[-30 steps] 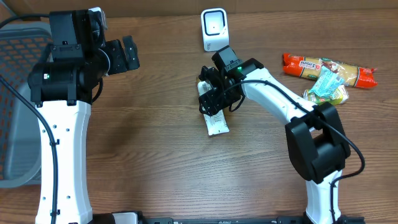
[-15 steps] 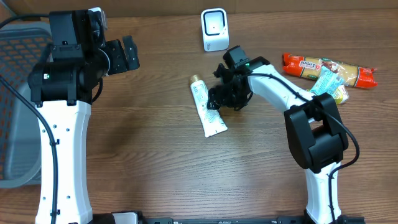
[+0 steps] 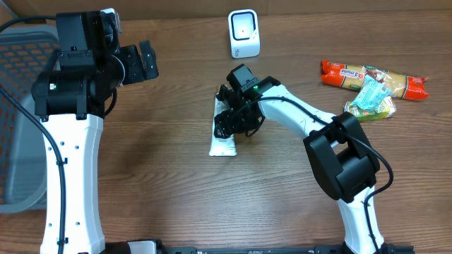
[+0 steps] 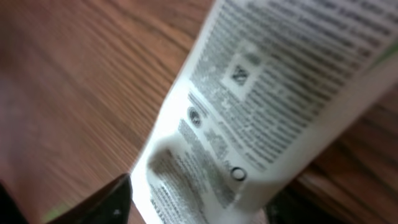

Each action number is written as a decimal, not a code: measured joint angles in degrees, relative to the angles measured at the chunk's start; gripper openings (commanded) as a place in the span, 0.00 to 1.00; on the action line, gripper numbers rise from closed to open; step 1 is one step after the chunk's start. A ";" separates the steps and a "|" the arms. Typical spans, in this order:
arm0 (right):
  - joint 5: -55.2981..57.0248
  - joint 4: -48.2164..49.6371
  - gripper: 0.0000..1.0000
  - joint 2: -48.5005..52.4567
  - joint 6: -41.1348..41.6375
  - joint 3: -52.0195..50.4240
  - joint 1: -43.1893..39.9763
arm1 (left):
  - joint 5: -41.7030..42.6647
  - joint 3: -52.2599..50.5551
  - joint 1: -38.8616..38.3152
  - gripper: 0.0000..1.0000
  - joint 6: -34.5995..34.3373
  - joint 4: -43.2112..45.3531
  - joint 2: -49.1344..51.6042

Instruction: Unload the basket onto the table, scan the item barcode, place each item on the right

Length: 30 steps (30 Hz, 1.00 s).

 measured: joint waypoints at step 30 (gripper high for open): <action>-17.92 -8.02 0.04 -22.08 -8.79 0.79 -11.17 | 0.02 0.02 0.00 1.00 0.00 0.02 0.00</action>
